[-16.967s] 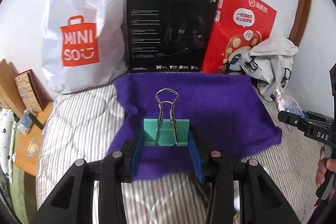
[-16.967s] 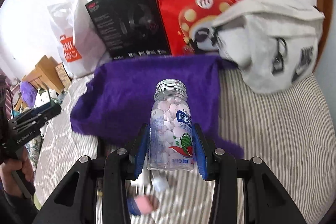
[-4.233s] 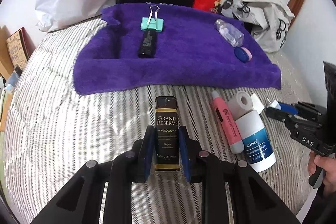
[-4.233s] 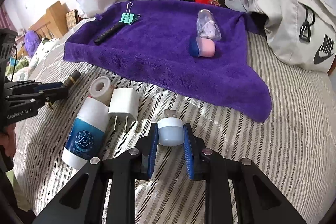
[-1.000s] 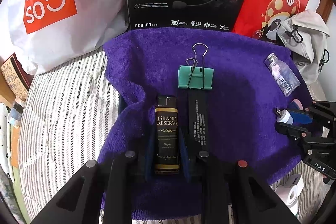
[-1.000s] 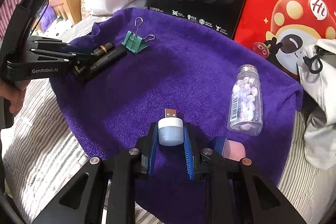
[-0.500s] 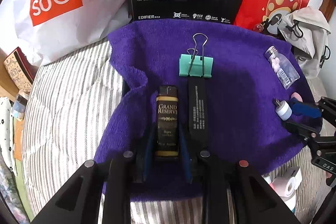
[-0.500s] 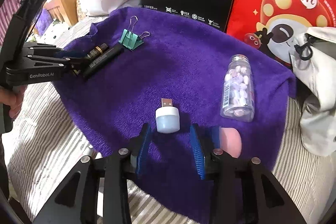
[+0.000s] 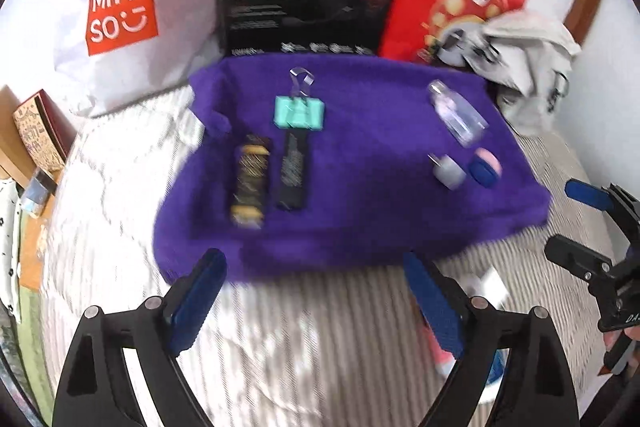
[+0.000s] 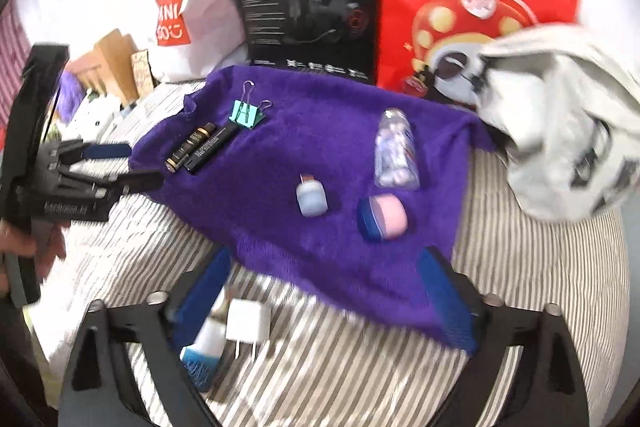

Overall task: Organize rigid objects
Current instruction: 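Set the bottle beside the marker with left tool while right tool sets the white jar on the towel, then grasp the pink tube with left tool while right tool moves to the ADMD balm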

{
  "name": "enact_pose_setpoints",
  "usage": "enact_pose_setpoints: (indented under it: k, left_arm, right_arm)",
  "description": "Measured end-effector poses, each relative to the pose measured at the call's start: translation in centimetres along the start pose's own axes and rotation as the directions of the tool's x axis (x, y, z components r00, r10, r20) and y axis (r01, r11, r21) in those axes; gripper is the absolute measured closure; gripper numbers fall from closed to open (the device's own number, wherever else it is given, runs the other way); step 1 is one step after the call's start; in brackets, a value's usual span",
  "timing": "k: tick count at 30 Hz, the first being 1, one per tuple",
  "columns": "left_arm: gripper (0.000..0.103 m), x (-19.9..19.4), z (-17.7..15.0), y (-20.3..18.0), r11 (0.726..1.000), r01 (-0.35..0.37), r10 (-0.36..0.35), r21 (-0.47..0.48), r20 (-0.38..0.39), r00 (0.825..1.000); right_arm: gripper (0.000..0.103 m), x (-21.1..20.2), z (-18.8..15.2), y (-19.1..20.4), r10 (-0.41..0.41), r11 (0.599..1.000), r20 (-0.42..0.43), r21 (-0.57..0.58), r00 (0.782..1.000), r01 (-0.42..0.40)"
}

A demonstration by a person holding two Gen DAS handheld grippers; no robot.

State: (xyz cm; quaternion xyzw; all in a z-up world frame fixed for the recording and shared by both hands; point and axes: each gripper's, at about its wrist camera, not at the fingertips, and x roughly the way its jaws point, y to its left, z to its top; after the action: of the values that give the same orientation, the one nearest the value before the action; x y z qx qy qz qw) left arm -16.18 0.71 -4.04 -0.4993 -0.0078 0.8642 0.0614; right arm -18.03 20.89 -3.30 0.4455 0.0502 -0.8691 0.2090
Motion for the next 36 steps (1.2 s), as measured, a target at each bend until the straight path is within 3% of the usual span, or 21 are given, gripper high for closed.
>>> enact_pose_setpoints:
  k: [7, 13, 16, 22, 26, 29, 31, 36]
  left_arm:
    - [0.011, 1.1, -3.3, -2.8, 1.0, 0.013, -0.012, 0.018, -0.065, 0.998]
    - [0.011, 2.5, -5.0, -4.5, 0.999, -0.017, 0.021, 0.036, -0.116, 0.993]
    - [0.011, 2.4, -5.2, -5.1, 0.999, -0.024, 0.026, 0.022, -0.113, 0.993]
    - [0.011, 3.4, -5.3, -7.1, 0.994, -0.097, 0.101, 0.043, -0.123, 0.987]
    - [0.012, 3.2, -5.8, -7.4, 0.989, -0.144, 0.145, 0.017, -0.071, 0.987]
    - [0.034, 2.8, -6.2, -7.7, 0.995, -0.101, 0.101, 0.013, -0.045, 0.994]
    - [0.057, 2.6, -6.1, -8.1, 0.995, -0.094, 0.095, 0.02, -0.027, 0.995]
    - [0.077, 2.2, -6.4, -8.4, 0.997, -0.069, 0.069, 0.019, 0.001, 0.998]
  right_arm:
    - [0.0, -1.3, -3.8, -0.7, -0.012, 0.997, -0.035, 0.079, 0.999, 0.015]
    - [0.0, -2.3, -7.4, -1.5, 0.014, 0.989, -0.05, 0.147, 0.999, -0.007]
    - [0.0, -2.7, -9.0, -1.9, 0.037, 0.985, -0.058, 0.168, 0.998, -0.027]
    - [0.0, -3.3, -11.0, -2.2, 0.069, 0.982, -0.059, 0.18, 0.996, -0.057]
    - [0.0, -3.8, -11.7, -2.1, 0.08, 0.982, -0.056, 0.174, 0.995, -0.069]
    - [0.0, -4.1, -12.0, -2.1, 0.086, 0.982, -0.049, 0.171, 0.995, -0.077]
    - [0.0, -4.3, -12.2, -2.1, 0.096, 0.981, -0.046, 0.174, 0.994, -0.087]
    - [0.0, -4.1, -12.3, -2.0, 0.102, 0.98, -0.05, 0.177, 0.994, -0.092]
